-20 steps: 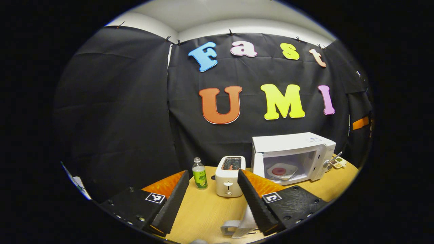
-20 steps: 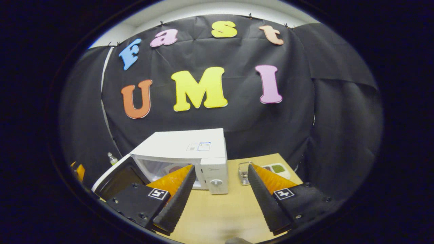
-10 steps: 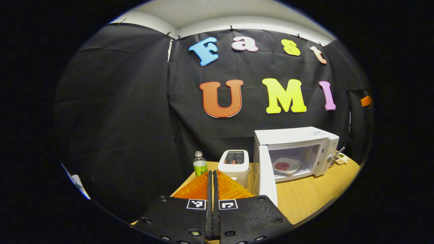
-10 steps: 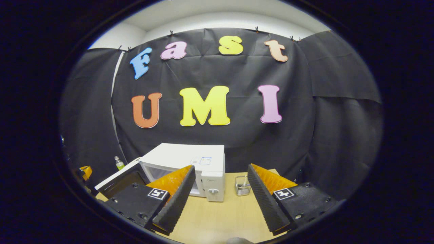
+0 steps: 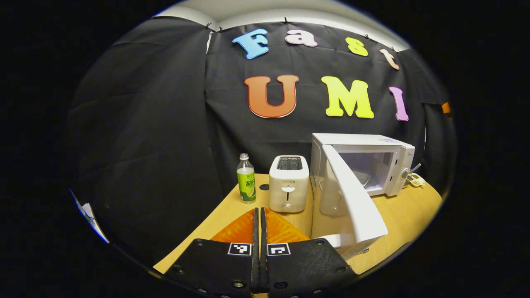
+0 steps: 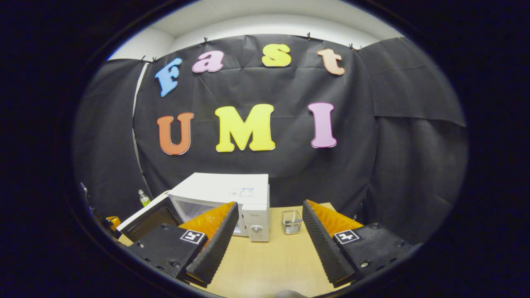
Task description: Open the microwave oven with the left hand, put the food in, and close the microwave oven.
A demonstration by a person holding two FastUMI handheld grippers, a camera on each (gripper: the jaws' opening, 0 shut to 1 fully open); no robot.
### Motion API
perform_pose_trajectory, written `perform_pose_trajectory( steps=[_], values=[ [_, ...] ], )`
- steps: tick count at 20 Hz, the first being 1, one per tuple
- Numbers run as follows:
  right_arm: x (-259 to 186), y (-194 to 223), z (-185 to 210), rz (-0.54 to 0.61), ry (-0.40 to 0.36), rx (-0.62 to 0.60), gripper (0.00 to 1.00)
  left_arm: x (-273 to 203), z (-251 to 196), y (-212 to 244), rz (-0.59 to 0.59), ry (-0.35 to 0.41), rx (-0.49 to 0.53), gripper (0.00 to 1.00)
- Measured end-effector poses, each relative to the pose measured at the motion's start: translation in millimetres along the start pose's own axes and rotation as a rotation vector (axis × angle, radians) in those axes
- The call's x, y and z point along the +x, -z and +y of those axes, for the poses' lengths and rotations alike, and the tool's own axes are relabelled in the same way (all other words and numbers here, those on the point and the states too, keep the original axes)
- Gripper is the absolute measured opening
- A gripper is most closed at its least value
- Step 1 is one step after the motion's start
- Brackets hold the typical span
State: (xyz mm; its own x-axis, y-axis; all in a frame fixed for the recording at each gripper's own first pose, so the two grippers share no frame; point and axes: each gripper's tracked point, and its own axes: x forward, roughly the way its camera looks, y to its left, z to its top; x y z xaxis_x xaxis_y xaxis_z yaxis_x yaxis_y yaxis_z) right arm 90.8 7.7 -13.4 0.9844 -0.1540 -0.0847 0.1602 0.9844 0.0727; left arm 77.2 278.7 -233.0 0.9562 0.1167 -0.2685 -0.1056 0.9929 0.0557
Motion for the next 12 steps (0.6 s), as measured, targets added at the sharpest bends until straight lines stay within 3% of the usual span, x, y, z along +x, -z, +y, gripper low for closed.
perform_pose_trajectory(
  steps=[7,12],
  values=[
    [-18.5,-3.4,-5.5,-0.005,0.024,-0.006,0.98,-1.9,-29.4,28.4,0.053,0.089,0.012,0.00],
    [-31.4,-15.5,-18.4,-0.038,0.071,-0.010,0.98,-12.8,-76.4,38.8,0.061,0.188,0.021,0.00]
  ],
)
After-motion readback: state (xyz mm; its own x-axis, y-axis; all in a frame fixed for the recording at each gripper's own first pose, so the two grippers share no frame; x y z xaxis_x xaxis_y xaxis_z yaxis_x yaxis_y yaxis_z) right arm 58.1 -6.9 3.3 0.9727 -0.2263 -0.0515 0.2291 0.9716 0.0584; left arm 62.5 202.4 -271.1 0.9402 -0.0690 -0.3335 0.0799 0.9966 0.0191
